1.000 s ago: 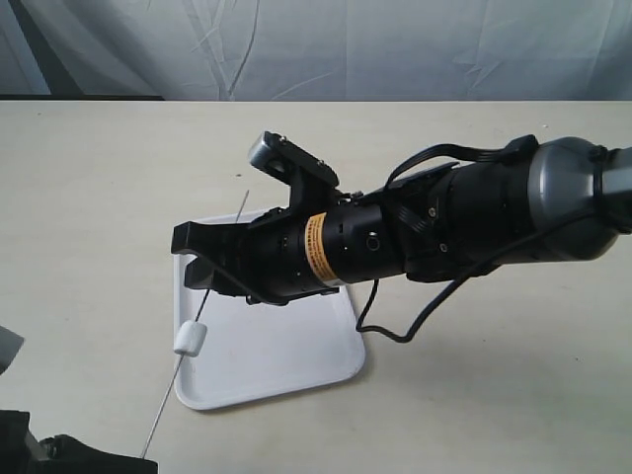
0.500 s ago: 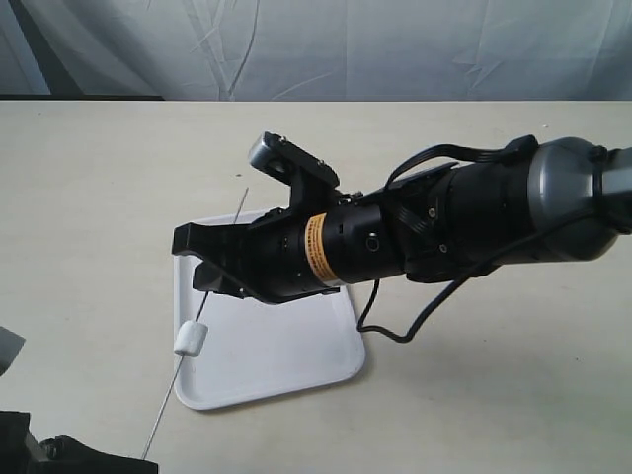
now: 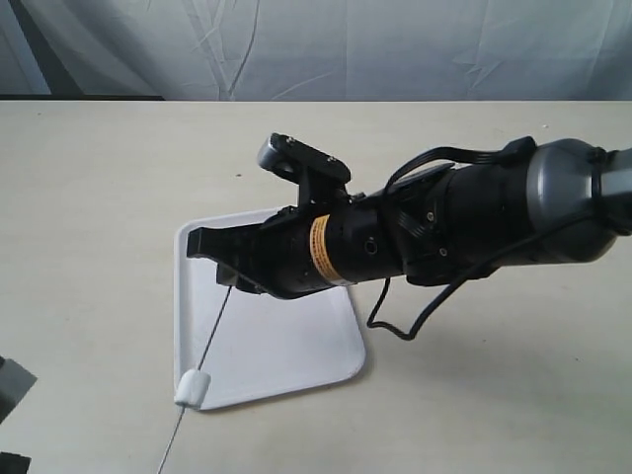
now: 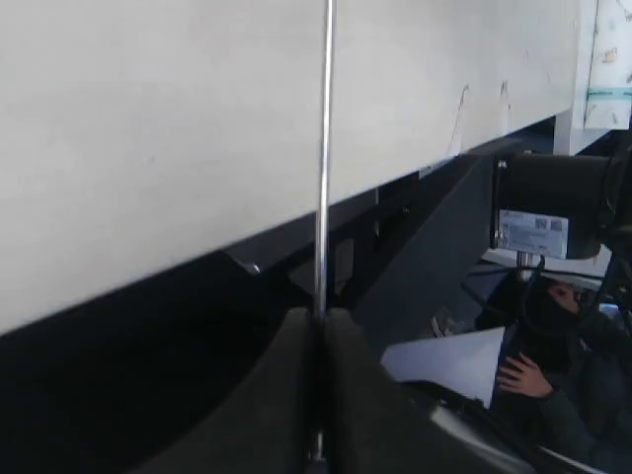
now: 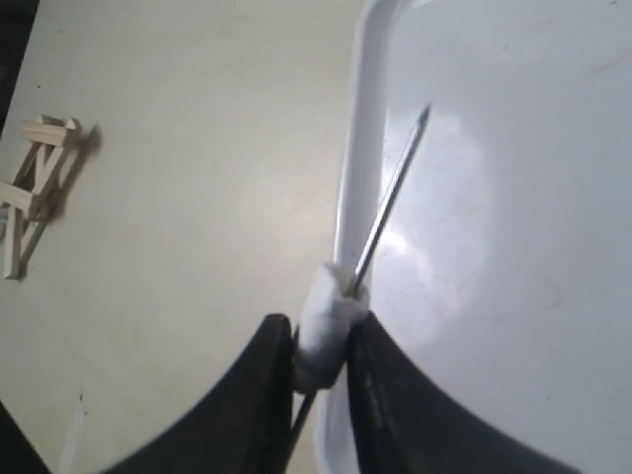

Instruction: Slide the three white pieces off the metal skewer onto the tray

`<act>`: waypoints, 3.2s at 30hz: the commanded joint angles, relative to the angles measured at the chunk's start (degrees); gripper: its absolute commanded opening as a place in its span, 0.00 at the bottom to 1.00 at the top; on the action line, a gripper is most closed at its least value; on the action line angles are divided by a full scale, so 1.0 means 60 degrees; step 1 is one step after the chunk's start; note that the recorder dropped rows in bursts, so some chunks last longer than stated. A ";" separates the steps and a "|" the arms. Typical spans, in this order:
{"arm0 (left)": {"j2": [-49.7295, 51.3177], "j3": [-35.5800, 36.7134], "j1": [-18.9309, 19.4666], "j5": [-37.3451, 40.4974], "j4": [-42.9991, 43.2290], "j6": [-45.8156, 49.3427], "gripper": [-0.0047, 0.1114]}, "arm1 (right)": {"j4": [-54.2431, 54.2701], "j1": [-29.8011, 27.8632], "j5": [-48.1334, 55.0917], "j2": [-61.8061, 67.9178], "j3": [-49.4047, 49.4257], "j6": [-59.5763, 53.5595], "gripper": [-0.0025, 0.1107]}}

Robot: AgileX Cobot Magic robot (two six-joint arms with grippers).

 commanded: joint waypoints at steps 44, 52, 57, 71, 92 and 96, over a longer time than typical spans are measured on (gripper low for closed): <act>-0.0046 0.0017 -0.0055 -0.1835 0.0673 0.0614 0.04 | -0.0100 -0.0056 -0.3148 -0.0055 -0.0030 0.0293 0.37; -0.0027 0.0017 -0.0055 -0.1769 0.0235 0.0614 0.04 | 0.0109 -0.0037 -0.3415 -0.0055 0.0737 0.0293 0.37; -0.0027 0.0017 -0.0055 -0.1769 0.0238 0.0614 0.04 | 0.0348 -0.0037 -0.3712 -0.0055 0.0971 0.0293 0.37; -0.0027 0.0017 -0.0055 -0.1156 -0.0117 0.0539 0.04 | 0.0497 0.0465 -0.4008 -0.0055 0.0971 0.0293 0.37; -0.0027 0.0017 -0.0055 -0.0831 -0.0036 0.0558 0.04 | 0.0491 0.0619 -0.3381 -0.0055 0.0971 0.0159 0.21; -0.0027 0.0017 -0.0055 -0.0432 -0.0011 0.0558 0.04 | 0.0597 0.0619 -0.2608 -0.0055 0.0971 0.0159 0.21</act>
